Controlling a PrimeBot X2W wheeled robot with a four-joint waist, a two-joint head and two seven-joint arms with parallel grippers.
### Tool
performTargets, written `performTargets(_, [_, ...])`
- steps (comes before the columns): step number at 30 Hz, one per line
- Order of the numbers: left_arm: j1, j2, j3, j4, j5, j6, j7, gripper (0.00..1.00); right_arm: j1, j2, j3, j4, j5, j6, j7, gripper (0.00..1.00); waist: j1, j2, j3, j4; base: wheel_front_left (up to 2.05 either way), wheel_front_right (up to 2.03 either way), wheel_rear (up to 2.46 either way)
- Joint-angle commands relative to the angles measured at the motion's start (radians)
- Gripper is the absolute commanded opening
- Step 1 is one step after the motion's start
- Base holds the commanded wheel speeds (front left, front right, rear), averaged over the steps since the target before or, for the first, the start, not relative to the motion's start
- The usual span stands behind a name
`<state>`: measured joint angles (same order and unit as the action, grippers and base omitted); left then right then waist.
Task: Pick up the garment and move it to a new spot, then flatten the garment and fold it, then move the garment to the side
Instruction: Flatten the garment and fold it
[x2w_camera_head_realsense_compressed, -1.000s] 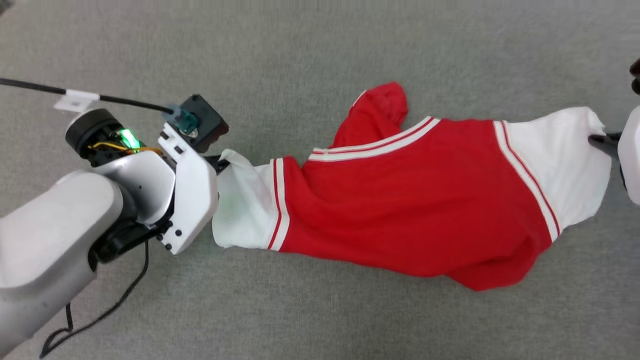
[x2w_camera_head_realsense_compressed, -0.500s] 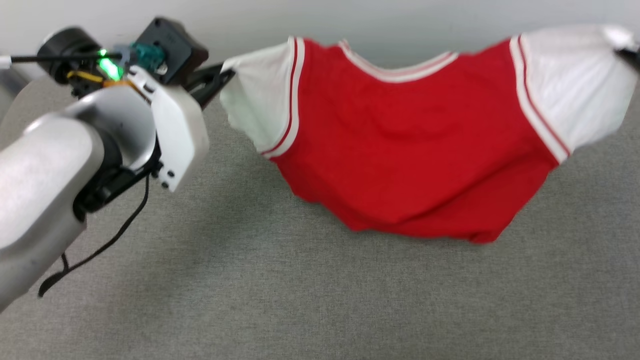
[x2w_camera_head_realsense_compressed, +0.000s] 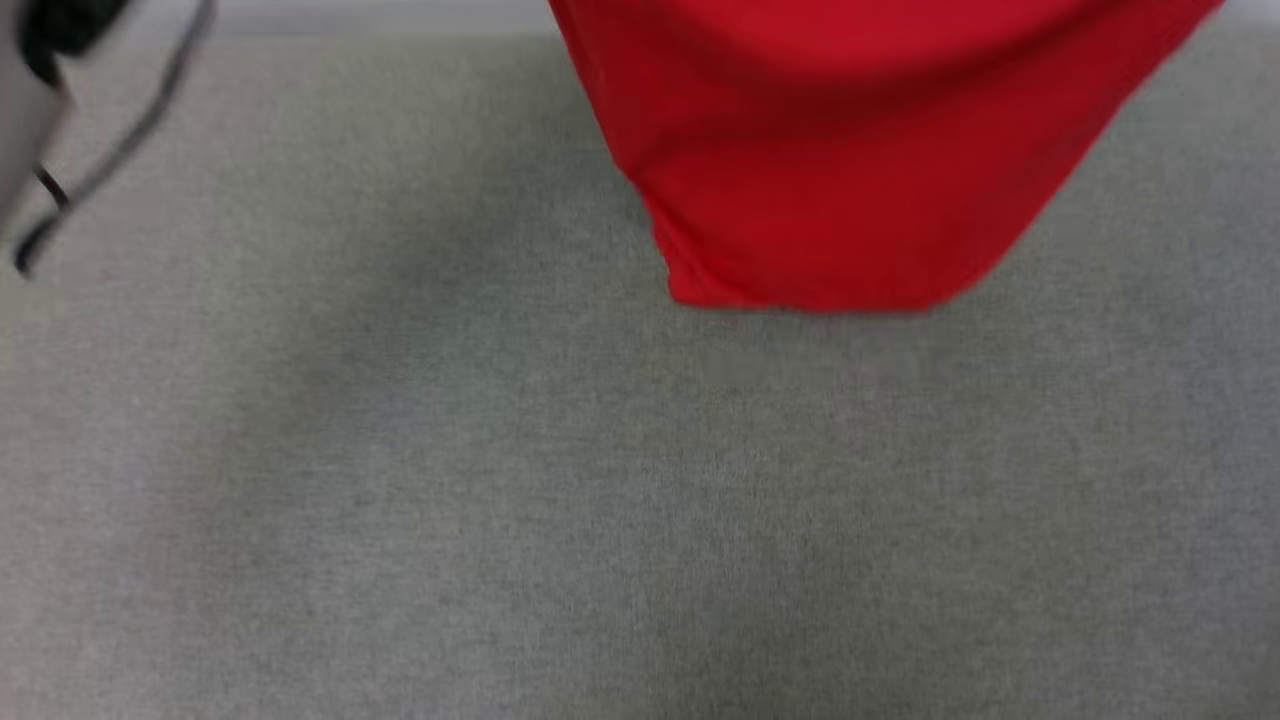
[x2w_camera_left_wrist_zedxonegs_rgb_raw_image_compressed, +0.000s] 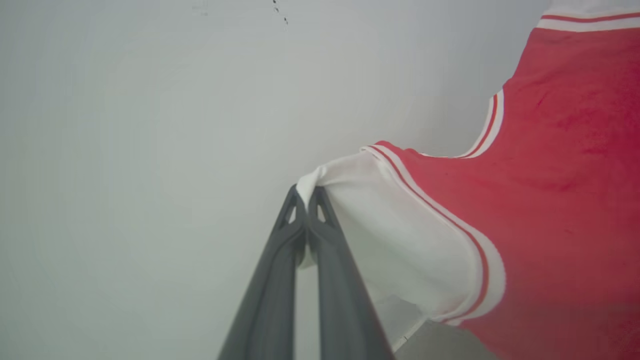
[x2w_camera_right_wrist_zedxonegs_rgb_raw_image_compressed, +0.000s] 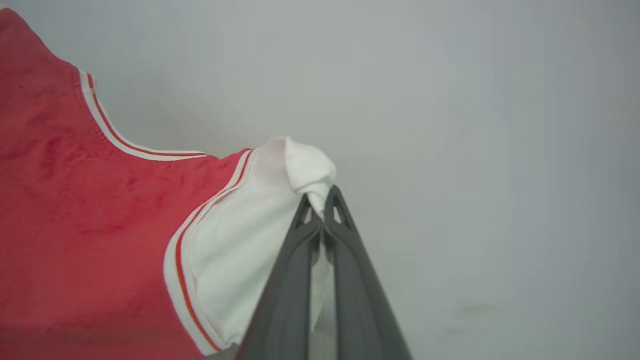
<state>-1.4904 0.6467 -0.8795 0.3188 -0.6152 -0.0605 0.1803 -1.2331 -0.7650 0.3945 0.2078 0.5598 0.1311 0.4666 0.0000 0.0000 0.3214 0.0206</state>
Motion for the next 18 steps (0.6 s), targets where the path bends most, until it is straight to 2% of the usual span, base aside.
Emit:
performTargets(1, [-0.05, -0.013, 0.015, 0.03, 0.017, 0.008, -0.024, 0.0, -0.057, 0.022, -0.002, 0.023, -0.029, -0.001, -0.015, 0.0, 0.0, 0.0, 0.066, -0.011, 0.0, 0.0, 0.0])
performTargets(9, [-0.315, -0.073, 0.065, 0.189, 0.095, 0.015, -0.114, 0.0, -0.371, 0.116, -0.011, 0.178, -0.218, -0.001, -0.124, 0.0, 0.0, 0.0, 0.191, -0.022, 0.0, 0.0, 0.0])
performTargets(18, [-0.501, -0.114, 0.102, 0.329, 0.105, 0.005, -0.173, 0.0, -0.593, 0.199, -0.008, 0.352, -0.316, -0.001, -0.224, 0.0, 0.0, 0.0, 0.236, -0.014, 0.0, 0.0, 0.0])
